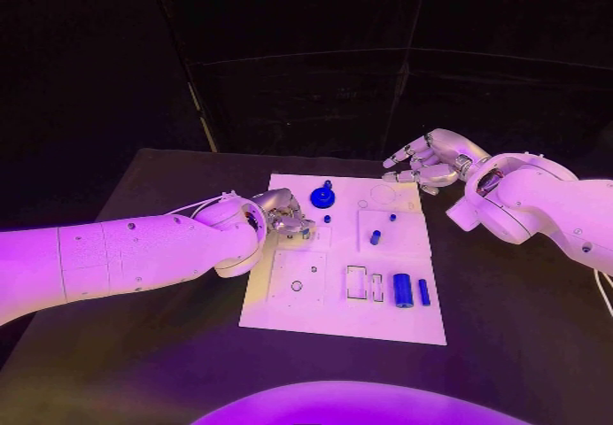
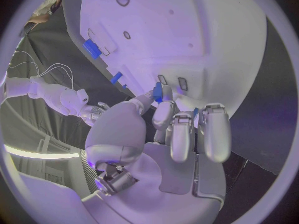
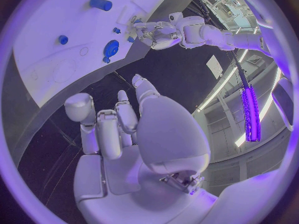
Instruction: Assemble the parts on the task board
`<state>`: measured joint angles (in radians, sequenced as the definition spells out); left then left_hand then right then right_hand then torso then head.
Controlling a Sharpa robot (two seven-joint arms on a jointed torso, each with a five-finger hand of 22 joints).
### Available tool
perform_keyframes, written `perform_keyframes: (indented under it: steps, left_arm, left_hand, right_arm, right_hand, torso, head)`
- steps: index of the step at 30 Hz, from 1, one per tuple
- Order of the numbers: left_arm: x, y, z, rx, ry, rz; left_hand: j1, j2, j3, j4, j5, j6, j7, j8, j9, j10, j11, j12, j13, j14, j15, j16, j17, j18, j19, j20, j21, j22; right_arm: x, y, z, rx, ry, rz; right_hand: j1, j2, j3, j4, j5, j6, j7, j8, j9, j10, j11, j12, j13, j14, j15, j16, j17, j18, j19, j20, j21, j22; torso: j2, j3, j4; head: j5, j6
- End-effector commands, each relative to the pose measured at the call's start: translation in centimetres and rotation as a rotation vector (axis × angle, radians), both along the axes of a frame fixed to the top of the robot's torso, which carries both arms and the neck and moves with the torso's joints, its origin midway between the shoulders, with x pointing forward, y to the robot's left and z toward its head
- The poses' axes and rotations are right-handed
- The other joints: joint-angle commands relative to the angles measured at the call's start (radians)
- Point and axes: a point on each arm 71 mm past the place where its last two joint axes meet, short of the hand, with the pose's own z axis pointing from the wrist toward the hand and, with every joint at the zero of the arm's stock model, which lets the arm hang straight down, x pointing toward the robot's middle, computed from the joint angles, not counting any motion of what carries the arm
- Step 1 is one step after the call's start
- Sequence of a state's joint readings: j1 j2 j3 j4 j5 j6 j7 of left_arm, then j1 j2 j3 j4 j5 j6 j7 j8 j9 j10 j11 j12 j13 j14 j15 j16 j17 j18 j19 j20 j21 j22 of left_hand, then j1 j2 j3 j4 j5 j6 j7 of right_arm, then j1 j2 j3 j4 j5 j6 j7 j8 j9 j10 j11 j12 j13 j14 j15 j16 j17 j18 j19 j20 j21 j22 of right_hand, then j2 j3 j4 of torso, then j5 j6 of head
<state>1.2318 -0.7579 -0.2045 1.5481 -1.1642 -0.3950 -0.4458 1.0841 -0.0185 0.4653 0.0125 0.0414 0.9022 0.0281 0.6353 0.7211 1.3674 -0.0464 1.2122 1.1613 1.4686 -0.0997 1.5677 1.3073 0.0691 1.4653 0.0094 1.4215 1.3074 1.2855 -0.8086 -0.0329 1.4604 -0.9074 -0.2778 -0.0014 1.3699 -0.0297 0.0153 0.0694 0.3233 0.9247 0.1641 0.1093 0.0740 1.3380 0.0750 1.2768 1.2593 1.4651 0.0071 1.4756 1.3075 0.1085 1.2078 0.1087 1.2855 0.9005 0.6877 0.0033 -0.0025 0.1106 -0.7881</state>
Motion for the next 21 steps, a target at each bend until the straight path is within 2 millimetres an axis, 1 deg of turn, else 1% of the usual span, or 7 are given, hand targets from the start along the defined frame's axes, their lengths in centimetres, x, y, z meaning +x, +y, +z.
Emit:
perform_keyframes:
  steps: [1,8,14,21]
  left_arm:
    - [0.07,-0.06,0.54,-0.041,-0.061,0.005]
    - [0.15,-0.11,0.33,-0.029,-0.045,0.003]
    - [0.32,-0.44,-0.07,-0.012,-0.024,0.001]
    - [0.73,-0.25,-0.37,0.005,-0.013,0.014]
  left_hand:
    - [0.007,0.000,0.128,-0.129,0.005,0.000,-0.005,0.003,0.002,0.007,-0.002,0.007,0.002,0.102,-0.008,0.003,0.264,-0.021,0.034,-0.009,0.006,0.029]
    - [0.007,-0.001,0.128,-0.129,0.005,0.001,-0.005,0.003,0.002,0.008,-0.002,0.007,0.003,0.102,-0.008,0.003,0.264,-0.021,0.034,-0.009,0.006,0.030]
    - [0.007,-0.001,0.128,-0.129,0.005,0.001,-0.005,0.003,0.002,0.007,-0.002,0.006,0.002,0.102,-0.008,0.003,0.264,-0.021,0.034,-0.009,0.005,0.029]
    - [0.007,-0.001,0.128,-0.129,0.005,0.001,-0.005,0.003,0.002,0.007,-0.002,0.006,0.002,0.102,-0.008,0.003,0.264,-0.021,0.034,-0.009,0.005,0.029]
  right_arm:
    - [-0.01,0.05,0.12,0.000,-0.004,0.009]
    - [0.00,0.08,0.11,0.000,-0.003,0.009]
    - [0.01,0.19,0.10,0.000,-0.003,0.012]
    - [0.03,0.23,0.09,0.000,-0.002,0.012]
  right_hand:
    - [-0.005,0.000,-0.002,0.002,0.007,0.002,0.000,0.005,0.000,-0.006,0.001,-0.002,-0.001,0.063,-0.006,-0.004,0.080,0.017,-0.005,0.001,-0.005,-0.001]
    - [-0.007,0.001,-0.004,0.004,0.007,0.002,0.000,0.006,0.000,-0.005,0.001,-0.002,0.000,0.063,-0.007,-0.005,0.079,0.017,-0.005,0.001,-0.005,-0.001]
    - [-0.007,0.001,-0.004,0.004,0.007,0.002,0.000,0.006,0.000,-0.005,0.001,-0.002,0.000,0.063,-0.007,-0.005,0.079,0.017,-0.005,0.001,-0.005,-0.001]
    - [-0.008,0.001,-0.004,0.004,0.007,0.002,0.000,0.006,0.000,-0.005,0.001,-0.001,0.000,0.063,-0.007,-0.005,0.079,0.017,-0.005,0.001,-0.006,-0.002]
  torso:
    - [0.000,-0.0003,-0.0002]
    - [0.000,0.0006,-0.0005]
    - [0.000,-0.0001,-0.0023]
    - [0.000,0.0004,-0.0012]
  head:
    - [0.000,0.000]
    - [0.002,-0.002]
    - [0.002,-0.005]
    - [0.002,-0.008]
